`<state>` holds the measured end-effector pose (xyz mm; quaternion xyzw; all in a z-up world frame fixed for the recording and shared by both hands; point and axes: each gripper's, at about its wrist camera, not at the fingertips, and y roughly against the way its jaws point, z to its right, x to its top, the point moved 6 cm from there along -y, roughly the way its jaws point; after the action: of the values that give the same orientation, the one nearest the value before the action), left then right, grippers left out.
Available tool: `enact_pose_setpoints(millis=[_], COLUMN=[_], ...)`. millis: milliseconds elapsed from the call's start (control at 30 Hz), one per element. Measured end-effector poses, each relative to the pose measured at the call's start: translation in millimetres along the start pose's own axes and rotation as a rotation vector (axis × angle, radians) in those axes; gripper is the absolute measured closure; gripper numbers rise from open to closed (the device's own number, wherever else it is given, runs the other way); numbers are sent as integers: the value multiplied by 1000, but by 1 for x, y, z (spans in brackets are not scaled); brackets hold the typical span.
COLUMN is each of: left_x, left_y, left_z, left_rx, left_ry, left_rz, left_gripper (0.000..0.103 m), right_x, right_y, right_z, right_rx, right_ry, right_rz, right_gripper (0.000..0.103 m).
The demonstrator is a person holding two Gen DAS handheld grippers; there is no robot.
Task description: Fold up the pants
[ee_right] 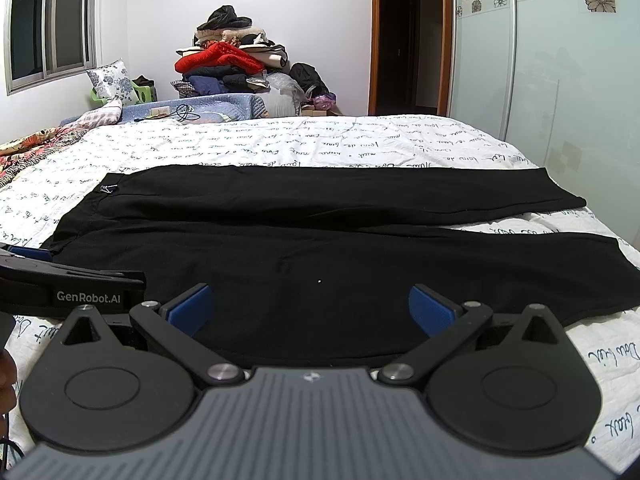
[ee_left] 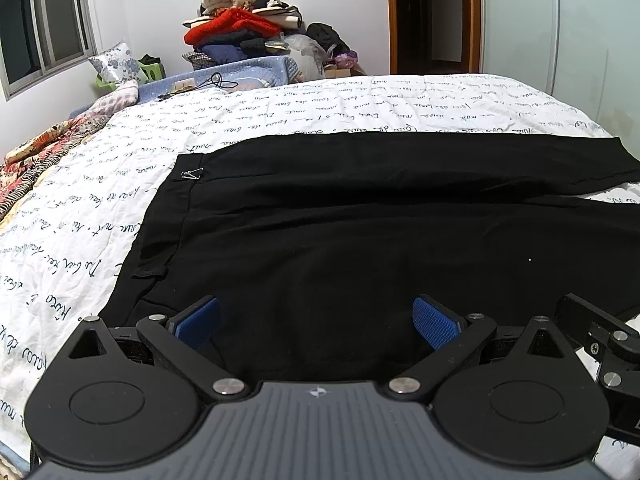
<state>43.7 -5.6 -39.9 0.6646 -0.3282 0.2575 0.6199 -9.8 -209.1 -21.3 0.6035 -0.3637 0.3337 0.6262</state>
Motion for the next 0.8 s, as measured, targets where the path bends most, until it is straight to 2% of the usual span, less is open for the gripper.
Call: enact_pose_setpoints(millis=[800], left_x=[-2], left_y=[-3], left_z=[-3], left_rx=[7], left_ry=[-1], left_rz=[-9], left_gripper=[0], right_x=[0], right_y=[0], right_z=[0], right_rx=[2], right_ry=[0], right_rz=[-5], right_gripper=[0])
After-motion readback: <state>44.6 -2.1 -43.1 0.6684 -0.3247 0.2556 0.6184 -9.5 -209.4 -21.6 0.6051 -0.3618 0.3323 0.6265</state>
